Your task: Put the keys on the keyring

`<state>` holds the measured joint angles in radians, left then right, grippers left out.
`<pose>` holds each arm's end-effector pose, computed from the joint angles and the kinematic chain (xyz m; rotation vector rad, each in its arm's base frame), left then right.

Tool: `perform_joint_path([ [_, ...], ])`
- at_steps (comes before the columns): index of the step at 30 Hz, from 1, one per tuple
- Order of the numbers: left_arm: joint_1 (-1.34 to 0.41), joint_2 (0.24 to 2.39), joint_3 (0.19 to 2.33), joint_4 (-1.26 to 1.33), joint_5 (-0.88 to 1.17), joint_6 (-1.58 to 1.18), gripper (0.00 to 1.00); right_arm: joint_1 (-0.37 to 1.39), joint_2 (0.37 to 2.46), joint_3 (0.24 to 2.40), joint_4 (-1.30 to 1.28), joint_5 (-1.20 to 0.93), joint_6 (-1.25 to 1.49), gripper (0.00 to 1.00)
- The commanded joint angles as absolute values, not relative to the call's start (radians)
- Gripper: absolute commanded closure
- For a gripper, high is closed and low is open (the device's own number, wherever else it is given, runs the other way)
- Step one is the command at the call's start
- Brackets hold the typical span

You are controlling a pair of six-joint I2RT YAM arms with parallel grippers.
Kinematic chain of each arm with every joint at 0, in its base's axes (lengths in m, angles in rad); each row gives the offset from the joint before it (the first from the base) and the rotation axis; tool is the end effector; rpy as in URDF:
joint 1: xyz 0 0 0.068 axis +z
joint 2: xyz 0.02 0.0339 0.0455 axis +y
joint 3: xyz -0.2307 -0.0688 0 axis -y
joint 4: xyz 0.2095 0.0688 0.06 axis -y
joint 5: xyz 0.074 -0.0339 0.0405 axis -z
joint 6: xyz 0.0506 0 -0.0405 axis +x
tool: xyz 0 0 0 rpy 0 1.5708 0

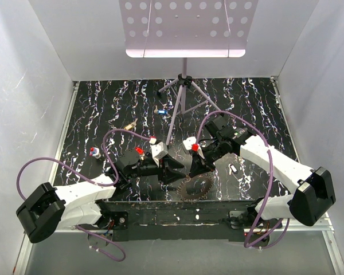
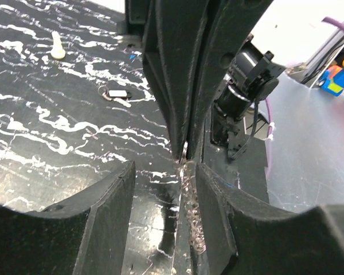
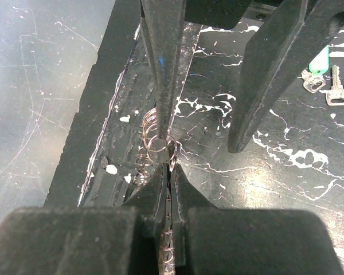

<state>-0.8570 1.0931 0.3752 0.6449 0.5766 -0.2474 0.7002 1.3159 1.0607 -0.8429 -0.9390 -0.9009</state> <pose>0.1280 -0.1899 0.2173 0.9792 1.5150 -1.2870 0.1473 0.1775 0.2494 -1.8933 1.4353 1.1335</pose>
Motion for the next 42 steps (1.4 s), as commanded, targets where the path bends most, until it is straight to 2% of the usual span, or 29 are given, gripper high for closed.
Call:
perform_joint_path([
  [1, -0.857, 1.100, 0.400, 0.741, 0.629, -0.270, 0.55, 0.696, 1.312, 1.091, -0.839, -0.988, -0.893, 0.99],
  [8, -0.865, 1.134, 0.416, 0.749, 0.635, -0.261, 0.58, 0.696, 1.308, 1.092, -0.838, -0.989, -0.891, 0.99],
  [15, -0.884, 1.183, 0.433, 0.785, 0.649, -0.276, 0.69, 0.696, 1.307, 1.085, -0.831, -0.989, -0.884, 0.99],
  [23, -0.884, 1.204, 0.451, 0.755, 0.669, -0.270, 1.00, 0.695, 1.304, 1.080, -0.824, -0.989, -0.876, 0.99],
  [31, -0.884, 1.160, 0.428, 0.747, 0.629, -0.272, 1.00, 0.695, 1.304, 1.074, -0.805, -0.977, -0.835, 0.97],
  [37, -0.884, 1.054, 0.373, 0.720, 0.486, -0.265, 1.00, 0.678, 1.299, 1.054, -0.747, -0.954, -0.740, 0.84],
  [42, -0.884, 1.020, 0.374, 0.658, 0.463, -0.270, 1.00, 0.655, 1.293, 1.034, -0.687, -0.914, -0.660, 0.76],
])
